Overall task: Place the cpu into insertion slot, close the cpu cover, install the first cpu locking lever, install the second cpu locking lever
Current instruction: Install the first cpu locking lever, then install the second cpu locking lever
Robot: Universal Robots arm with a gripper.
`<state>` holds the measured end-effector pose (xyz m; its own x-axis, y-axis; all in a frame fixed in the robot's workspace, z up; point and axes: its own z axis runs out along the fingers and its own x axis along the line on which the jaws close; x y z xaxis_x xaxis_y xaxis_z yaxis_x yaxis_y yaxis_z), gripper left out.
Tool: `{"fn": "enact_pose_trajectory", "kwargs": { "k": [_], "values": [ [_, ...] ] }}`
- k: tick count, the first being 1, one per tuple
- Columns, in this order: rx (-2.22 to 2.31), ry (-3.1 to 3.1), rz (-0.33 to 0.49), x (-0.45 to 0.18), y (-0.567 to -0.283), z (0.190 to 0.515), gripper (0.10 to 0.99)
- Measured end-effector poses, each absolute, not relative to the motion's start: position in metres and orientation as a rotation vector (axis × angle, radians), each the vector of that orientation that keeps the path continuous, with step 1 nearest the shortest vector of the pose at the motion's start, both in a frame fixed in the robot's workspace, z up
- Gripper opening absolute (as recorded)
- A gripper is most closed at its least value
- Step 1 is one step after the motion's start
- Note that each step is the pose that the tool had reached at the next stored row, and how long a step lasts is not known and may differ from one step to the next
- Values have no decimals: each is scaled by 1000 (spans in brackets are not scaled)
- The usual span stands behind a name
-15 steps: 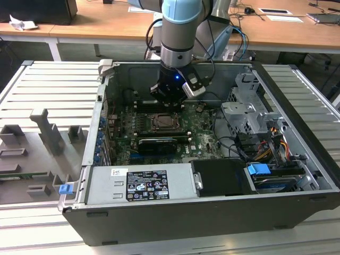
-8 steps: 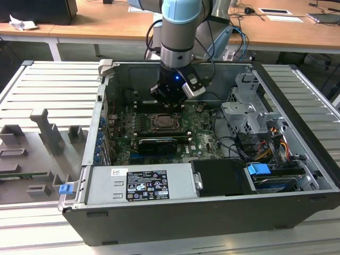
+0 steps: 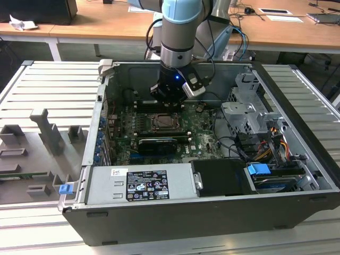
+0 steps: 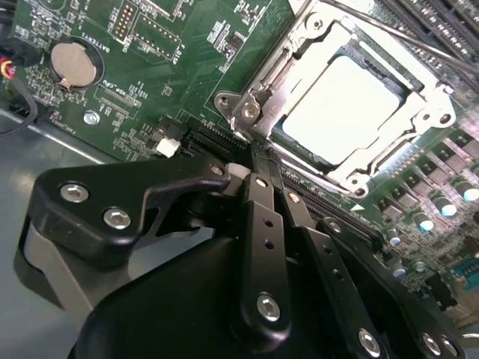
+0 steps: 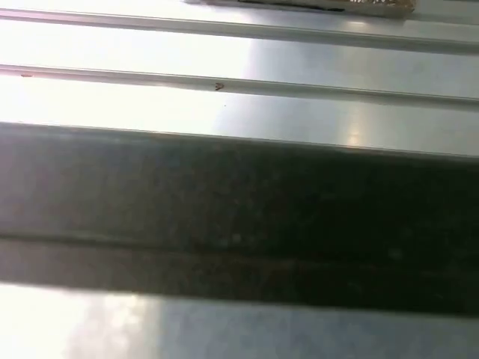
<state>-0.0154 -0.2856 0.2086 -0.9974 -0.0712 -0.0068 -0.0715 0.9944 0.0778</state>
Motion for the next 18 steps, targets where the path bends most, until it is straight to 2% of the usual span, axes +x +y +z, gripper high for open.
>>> {"fn": "enact_pose_trajectory", "kwargs": {
  "k": [18],
  "values": [
    [-112, 3133, 122, -15, -291, 213, 106]
  ]
}}
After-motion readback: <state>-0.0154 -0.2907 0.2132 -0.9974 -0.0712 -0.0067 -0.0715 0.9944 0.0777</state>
